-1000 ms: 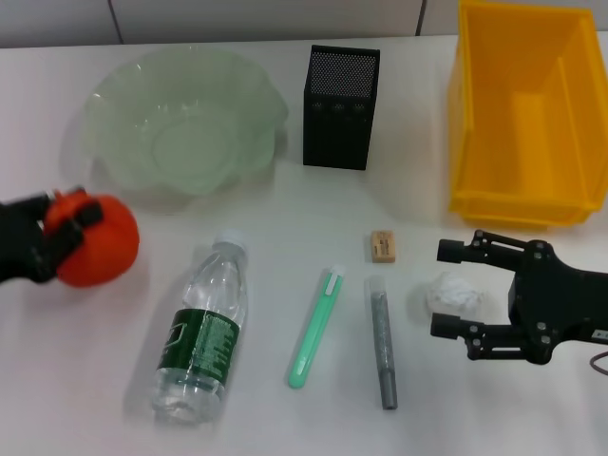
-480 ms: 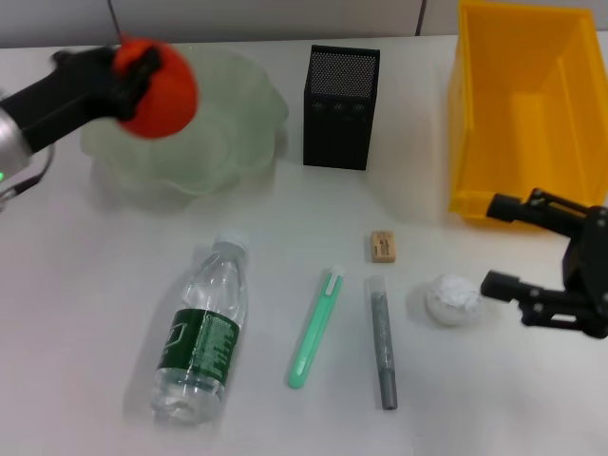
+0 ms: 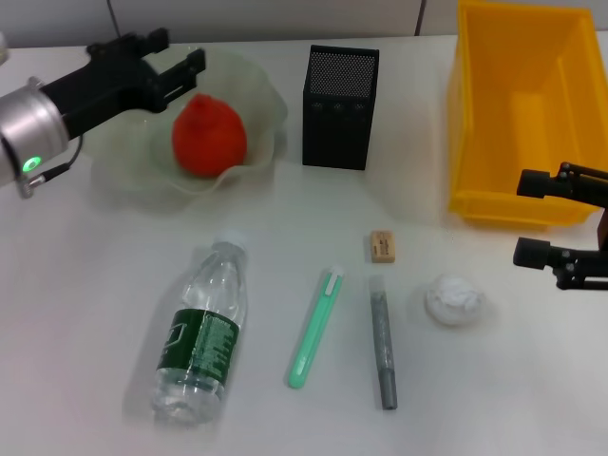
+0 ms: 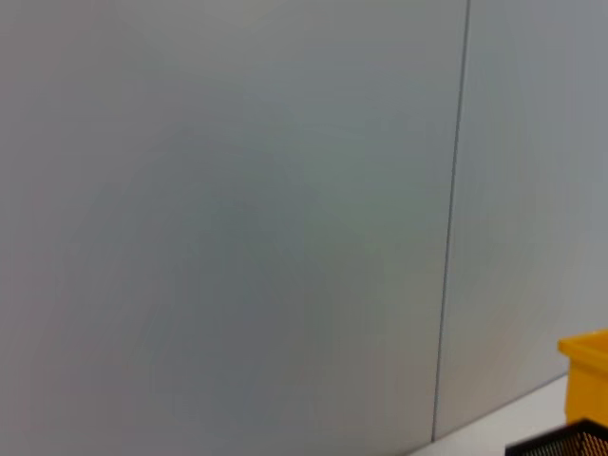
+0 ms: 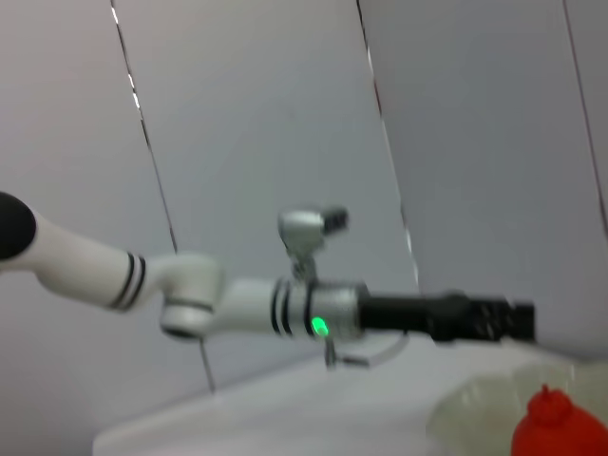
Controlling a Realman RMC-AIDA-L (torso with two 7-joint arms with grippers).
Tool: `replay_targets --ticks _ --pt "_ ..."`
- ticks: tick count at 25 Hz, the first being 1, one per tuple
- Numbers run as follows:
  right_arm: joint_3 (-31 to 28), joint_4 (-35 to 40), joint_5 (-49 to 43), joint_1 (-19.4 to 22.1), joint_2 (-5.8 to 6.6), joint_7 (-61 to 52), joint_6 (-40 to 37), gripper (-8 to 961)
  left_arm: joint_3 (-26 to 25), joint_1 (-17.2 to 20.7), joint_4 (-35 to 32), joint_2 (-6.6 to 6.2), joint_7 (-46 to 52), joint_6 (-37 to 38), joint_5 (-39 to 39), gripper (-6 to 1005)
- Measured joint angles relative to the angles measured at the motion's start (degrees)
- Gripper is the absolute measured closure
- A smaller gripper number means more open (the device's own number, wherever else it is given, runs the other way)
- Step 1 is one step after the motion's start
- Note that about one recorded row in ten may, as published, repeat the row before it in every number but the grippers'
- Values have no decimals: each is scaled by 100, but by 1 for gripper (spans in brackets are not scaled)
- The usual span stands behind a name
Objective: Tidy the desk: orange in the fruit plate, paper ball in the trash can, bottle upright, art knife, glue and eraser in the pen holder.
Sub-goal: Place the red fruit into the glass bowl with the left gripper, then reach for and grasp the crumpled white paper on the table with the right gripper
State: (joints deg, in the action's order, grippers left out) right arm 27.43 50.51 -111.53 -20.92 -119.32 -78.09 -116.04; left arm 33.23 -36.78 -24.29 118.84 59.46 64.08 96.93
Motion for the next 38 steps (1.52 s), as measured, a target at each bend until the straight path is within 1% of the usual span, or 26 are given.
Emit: replay_targets --ticks 2,3,4,5,6,7,8,10,11,13,16,17,19,20,21,25,32,34,36,38 --pt "229 696 -18 -70 -3 -720 1 118 57 274 -215 -16 18 390 -3 575" --pt "484 1481 -84 -186 3 -1594 22 118 75 361 -287 -16 28 522 -1 553" --pt "484 1481 -84 -186 3 -1594 22 118 105 505 -407 -21 58 733 -2 531" --pt "786 2374 -277 -390 36 -2615 42 119 130 633 -498 -22 98 927 4 509" --pt "786 2374 -277 -390 36 -2615 42 119 147 821 -622 -26 157 1199 3 463" --pt "969 2823 -497 -525 55 -3184 -3 119 151 938 -691 -27 183 1389 3 416" --pt "1166 3252 -741 -657 75 -3649 -56 119 152 1081 -764 -29 202 1608 3 370" --pt "1764 4019 -1585 -1016 110 -4710 -169 119 157 1394 -891 -33 206 2129 14 277" --pt "2132 4264 -2080 -1218 108 -5177 -199 119 161 1484 -909 -32 200 2290 16 254" --pt "2753 4411 -2879 -1528 71 -5845 -219 119 162 1667 -921 -31 172 2528 15 207" --pt "3663 4115 -3468 -1809 10 -6344 -89 119 142 1832 -874 -30 156 2589 11 138" --pt "3970 3975 -3561 -1843 3 -6472 50 119 138 1866 -853 -30 156 2592 10 140" --pt "4385 3746 -3666 -1877 -1 -6615 287 119 145 1912 -841 -29 155 2594 7 142" --pt "4721 3452 -3771 -1902 -3 -6685 560 118 153 1925 -840 -27 155 2594 8 143" --pt "4721 3452 -3771 -1902 -3 -6685 560 118 162 1929 -839 -25 154 2592 10 143" --pt "5104 2773 -3837 -1993 -9 -6704 1075 119 166 1929 -795 -24 153 2572 29 145" --pt "5588 1815 -3824 -2140 -23 -6731 1873 121 167 1926 -777 -28 153 2562 39 147" --pt "5668 1488 -3825 -2252 -23 -6734 2000 122 166 1920 -777 -28 153 2558 41 148" --pt "5694 1200 -3825 -2359 -23 -6732 2103 163 166 1916 -777 -28 153 2557 42 149" --pt "5699 1090 -3812 -2384 -23 -6732 2218 205 167 1913 -778 -28 154 2556 44 150"
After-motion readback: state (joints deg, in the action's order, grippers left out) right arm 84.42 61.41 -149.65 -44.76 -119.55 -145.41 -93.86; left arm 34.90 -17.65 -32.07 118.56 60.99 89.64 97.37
